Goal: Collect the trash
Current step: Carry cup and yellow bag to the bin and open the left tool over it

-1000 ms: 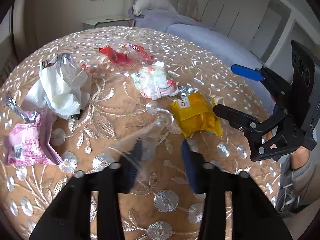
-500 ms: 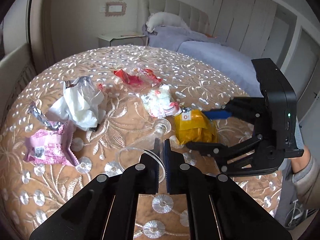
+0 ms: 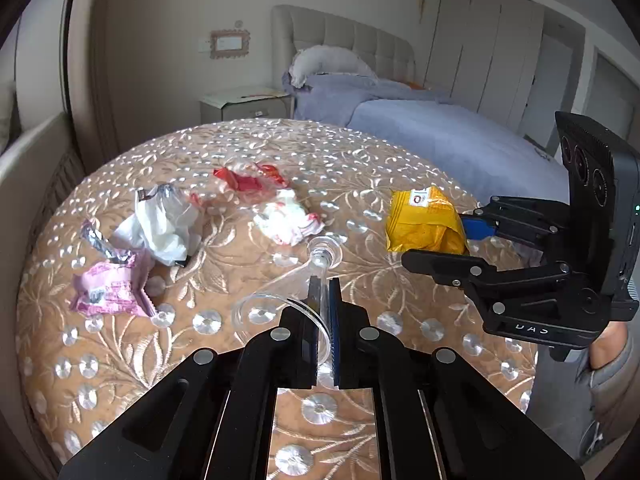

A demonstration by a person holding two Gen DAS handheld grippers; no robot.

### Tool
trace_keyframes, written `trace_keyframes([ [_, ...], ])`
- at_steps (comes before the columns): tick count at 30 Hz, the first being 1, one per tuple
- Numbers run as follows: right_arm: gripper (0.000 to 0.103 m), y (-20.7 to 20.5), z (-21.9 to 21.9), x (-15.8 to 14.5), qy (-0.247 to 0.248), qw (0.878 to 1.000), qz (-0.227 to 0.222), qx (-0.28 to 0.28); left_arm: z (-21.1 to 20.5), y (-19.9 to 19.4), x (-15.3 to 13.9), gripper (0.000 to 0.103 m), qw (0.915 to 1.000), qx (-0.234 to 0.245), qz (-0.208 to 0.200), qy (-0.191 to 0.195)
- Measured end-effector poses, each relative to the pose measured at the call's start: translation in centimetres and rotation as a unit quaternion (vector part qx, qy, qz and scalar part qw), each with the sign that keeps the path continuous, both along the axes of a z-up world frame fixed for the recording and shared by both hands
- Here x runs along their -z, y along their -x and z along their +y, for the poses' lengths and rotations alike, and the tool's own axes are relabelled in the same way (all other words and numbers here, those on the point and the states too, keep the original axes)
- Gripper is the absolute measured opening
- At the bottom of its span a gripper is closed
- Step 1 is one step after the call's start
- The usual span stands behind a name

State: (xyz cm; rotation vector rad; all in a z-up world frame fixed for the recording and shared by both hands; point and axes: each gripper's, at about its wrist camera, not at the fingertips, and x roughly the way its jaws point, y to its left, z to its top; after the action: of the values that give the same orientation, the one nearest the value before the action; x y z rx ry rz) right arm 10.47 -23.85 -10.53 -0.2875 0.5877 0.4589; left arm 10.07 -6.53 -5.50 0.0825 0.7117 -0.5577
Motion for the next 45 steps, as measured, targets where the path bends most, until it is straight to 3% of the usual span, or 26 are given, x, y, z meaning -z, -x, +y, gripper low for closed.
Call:
trace_keyframes([
  [11, 0.037, 6.2, -3.5, -2.0, 0.002, 0.997, -0.053, 0.048, -5.2, 4.3, -1.4, 0.004, 0.9982, 0.053, -0.028, 0.005],
  [18, 0.037, 9.7, -7.5, -2.3, -0.002, 0.992, -0.070, 0.104, -10.3, 7.5, -1.5, 0.004, 0.9926, 0.114, -0.041, 0.001],
  [32, 0.037, 15.4, -16.9, -0.2, -0.010, 0.969, -0.084, 0.232, -19.9, 11.4, -0.1, 0.004, 0.9750, 0.212, -0.048, -0.048],
  [45, 0.037, 18.4, -24.0, 2.4, -0.045, 0.949, -0.079, 0.302, -29.1, 13.3, 2.6, 0.004, 0.9562, 0.275, -0.045, -0.090],
])
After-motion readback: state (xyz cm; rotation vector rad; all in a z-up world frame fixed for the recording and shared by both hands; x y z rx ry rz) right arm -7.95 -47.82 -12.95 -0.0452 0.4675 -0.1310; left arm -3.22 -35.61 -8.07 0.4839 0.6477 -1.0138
